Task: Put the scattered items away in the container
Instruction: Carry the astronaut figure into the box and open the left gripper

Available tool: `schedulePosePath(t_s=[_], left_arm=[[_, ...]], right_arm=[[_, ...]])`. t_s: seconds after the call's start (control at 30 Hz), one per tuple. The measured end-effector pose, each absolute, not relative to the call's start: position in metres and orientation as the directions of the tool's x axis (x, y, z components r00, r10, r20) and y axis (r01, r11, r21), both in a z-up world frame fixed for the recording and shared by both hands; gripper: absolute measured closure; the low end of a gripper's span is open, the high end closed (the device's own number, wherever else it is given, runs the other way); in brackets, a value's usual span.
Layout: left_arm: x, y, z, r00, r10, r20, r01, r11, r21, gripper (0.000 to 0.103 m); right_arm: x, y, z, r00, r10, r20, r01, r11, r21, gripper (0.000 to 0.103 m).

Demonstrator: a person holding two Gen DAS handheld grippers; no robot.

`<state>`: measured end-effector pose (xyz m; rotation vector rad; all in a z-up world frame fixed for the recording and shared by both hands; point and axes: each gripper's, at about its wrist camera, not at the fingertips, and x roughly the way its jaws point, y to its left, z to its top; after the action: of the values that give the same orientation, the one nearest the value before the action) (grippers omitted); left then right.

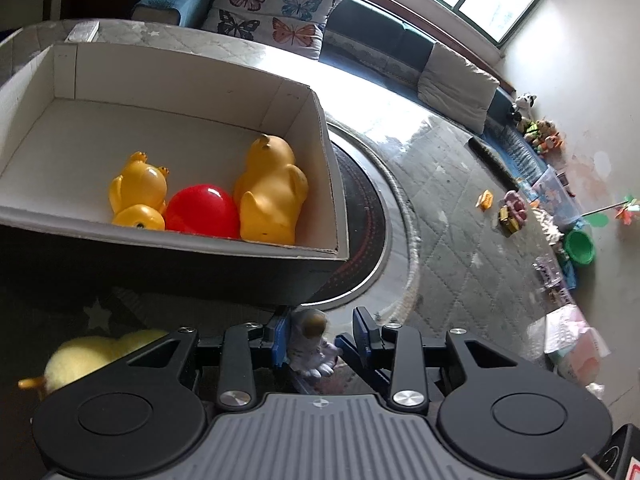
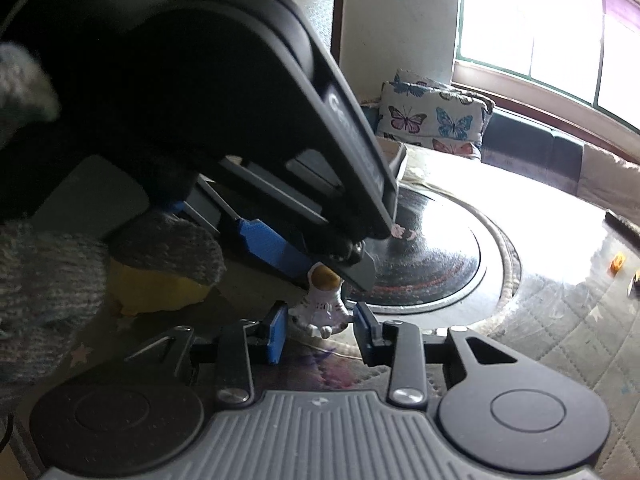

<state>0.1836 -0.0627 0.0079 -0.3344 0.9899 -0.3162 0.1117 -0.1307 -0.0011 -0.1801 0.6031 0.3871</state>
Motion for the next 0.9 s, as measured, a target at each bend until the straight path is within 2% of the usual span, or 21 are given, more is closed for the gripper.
schedulePosePath(t_s=[0.57,0.9], left_arm=[[0.181,-0.027,0.067,0.626,-0.448,-0.638,0.143,0.870,-0.472,0.069],[0.221,0.004,0.060,0.655,-0.428,-0.623,0.088,0.862,-0.499,0.069]], right_arm=[[0.123,-0.114,0.046,0.802,0.358,-0.479,-0.454,0.886,-0.097,0.068],[0.174,-0.085,0.041,0.773,0.389,-0.501,-0.489,0.868,-0.082,0.068]])
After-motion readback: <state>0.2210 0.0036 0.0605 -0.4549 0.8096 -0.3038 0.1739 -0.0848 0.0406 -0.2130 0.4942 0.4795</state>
